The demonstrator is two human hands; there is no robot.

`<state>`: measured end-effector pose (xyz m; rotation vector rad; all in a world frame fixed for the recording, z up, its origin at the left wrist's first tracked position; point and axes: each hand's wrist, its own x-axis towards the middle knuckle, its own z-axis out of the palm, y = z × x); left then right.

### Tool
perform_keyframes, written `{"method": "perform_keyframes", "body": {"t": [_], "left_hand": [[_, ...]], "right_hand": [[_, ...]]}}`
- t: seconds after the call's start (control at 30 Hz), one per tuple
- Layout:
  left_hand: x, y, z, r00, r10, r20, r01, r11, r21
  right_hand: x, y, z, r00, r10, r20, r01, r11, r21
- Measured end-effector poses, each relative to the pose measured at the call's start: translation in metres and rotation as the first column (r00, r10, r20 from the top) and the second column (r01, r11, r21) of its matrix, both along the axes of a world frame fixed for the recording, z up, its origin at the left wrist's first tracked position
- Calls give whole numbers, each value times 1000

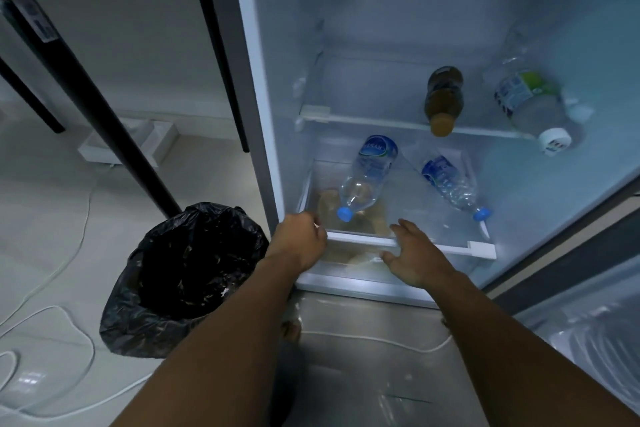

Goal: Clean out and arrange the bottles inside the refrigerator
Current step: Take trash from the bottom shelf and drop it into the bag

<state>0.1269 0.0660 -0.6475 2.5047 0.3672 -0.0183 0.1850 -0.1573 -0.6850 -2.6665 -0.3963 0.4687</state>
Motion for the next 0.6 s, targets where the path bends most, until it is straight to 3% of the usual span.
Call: {"method": "perform_keyframes", "body": {"t": [0.13, 0.3, 0.5, 0.6], "left_hand": [[32, -23, 1, 996, 77, 40, -75, 996, -45], [65, -44, -10, 993, 107, -48, -111, 991, -77], [77, -42, -14, 997, 66, 27, -65, 997, -47], [75, -36, -3, 989, 49, 141, -37, 996, -85]], "right_hand": [[6, 1, 7, 1000, -12, -3, 12, 1000, 6], [20, 5, 18, 999, -28, 40, 28, 999, -15], [29, -4, 22, 994, -108, -18, 108, 994, 23], [30, -5, 31, 988, -149, -42, 151, 988, 45]]}}
